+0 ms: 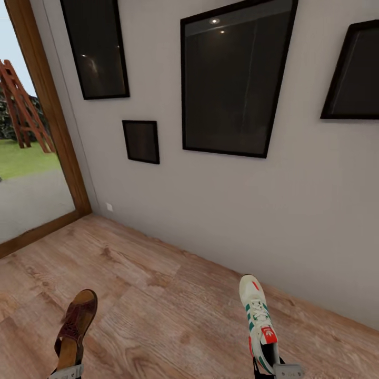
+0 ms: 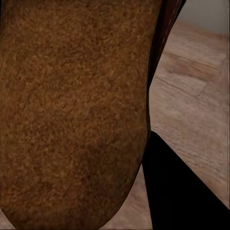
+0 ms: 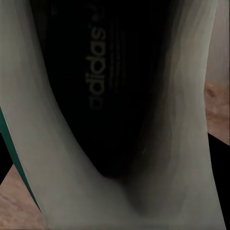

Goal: Pick up the two gym shoes and the two sandals from the corridor floor and place them onto the hallstand (shoe rack) in the corridor, making sure they are on the rack and not on the floor. Arrange them so the two gym shoes are next to each other and the two sandals are next to each other.

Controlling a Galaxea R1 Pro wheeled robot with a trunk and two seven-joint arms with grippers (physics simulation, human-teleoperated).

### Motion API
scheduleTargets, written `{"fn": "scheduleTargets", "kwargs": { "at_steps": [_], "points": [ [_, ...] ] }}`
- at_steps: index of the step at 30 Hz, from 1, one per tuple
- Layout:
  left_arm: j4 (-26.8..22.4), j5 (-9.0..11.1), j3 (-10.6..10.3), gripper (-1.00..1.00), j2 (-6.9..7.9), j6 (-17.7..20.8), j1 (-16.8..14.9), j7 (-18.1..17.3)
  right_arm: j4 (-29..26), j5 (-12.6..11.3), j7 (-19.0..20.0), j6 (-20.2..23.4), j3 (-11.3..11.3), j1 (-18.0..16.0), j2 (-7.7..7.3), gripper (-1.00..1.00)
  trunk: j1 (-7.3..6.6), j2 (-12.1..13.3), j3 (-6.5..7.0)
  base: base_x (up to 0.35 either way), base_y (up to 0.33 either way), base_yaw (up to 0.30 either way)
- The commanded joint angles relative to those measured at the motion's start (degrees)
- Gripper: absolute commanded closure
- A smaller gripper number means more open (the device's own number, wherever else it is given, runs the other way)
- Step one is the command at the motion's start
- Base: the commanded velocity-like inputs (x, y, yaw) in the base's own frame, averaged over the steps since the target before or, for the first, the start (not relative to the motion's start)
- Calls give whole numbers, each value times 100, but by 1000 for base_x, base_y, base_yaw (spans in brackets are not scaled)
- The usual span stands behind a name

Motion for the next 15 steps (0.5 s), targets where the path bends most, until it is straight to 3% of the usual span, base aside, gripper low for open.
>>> {"fn": "scheduleTargets", "kwargs": {
  "at_steps": [1, 15],
  "points": [
    [0, -38, 50, 100, -1, -23, -6, -41, 5, 61, -25, -16, -28, -5, 7, 100, -1, -2, -5, 0, 0, -267],
    [-7, -36, 50, 100, 0, -25, 52, -43, 0, 61, -31, -16, -28, -5, 1, 100, -1, -2, -5, 0, 0, -268]
  ]
}}
